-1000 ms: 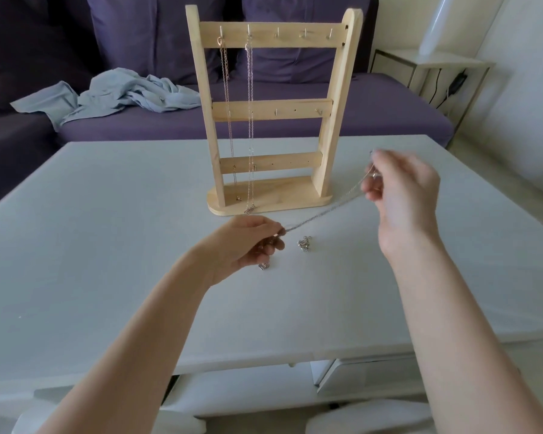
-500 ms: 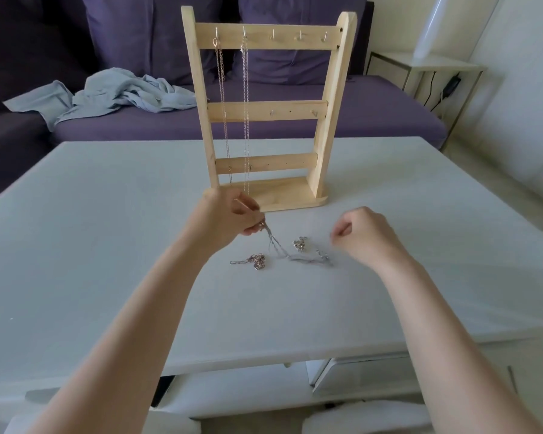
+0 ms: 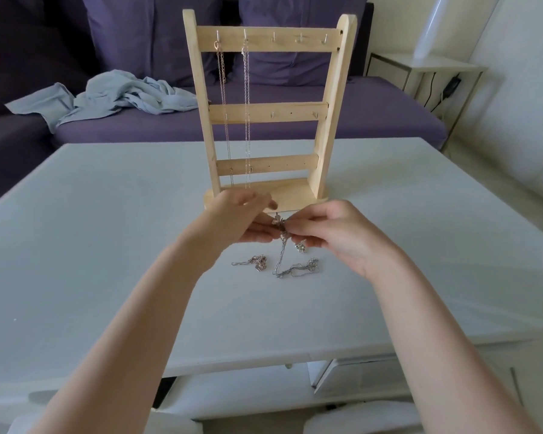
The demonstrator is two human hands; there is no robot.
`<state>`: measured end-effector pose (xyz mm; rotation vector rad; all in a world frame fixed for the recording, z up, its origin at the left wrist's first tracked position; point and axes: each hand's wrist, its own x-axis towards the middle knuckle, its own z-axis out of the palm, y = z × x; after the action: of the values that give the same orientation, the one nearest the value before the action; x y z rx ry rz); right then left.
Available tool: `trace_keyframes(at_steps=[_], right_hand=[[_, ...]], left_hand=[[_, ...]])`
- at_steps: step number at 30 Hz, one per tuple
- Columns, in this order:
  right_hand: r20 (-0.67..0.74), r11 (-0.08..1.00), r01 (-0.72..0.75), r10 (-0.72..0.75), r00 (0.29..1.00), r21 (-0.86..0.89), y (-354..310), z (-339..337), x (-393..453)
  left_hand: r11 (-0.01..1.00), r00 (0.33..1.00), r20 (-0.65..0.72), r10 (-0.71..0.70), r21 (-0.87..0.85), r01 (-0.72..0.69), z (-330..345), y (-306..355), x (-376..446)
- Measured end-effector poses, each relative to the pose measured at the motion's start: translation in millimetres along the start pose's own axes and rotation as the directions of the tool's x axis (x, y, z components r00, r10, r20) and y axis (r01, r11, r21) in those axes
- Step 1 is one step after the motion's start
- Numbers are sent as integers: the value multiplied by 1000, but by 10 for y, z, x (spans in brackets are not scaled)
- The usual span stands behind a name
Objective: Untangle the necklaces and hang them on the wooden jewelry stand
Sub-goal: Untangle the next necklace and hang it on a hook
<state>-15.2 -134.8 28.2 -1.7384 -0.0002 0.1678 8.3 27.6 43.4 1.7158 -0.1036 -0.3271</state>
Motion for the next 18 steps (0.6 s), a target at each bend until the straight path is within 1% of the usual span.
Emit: trace_keyframes(at_steps=[1, 3, 5, 8, 10, 14, 16, 18], right_hand=[[-29, 1000, 5, -5, 1000, 5, -4, -5, 6], [-72, 1000, 12, -12, 997, 2, -20, -7, 2], [-100, 999, 31, -34, 994, -33, -35, 3, 2], [-128, 995, 45, -56, 990, -90, -56, 26, 4], [-127, 996, 47, -56, 990, -76, -62, 31, 4], [-51, 996, 73, -75, 996, -46, -65, 61, -1], [-71, 992, 96, -102, 992, -80, -61, 71, 4], [-117, 980, 127, -145, 982, -152, -66, 57, 9]], left_hand=[[996, 999, 35, -35, -84, 38, -24, 8, -8], [988, 994, 101, -45, -146, 59, -60, 8, -20], [996, 994, 109, -13, -91, 23, -69, -9, -16], [998, 998, 58, 36, 42, -39, -51, -22, -4], [995, 997, 21, 69, 76, -71, -36, -18, 6], [991, 992, -58, 113, 79, -108, -13, -5, 13], [995, 994, -45, 96, 44, -94, -17, -8, 10], [997, 997, -13, 80, 23, -80, -35, -22, 7]])
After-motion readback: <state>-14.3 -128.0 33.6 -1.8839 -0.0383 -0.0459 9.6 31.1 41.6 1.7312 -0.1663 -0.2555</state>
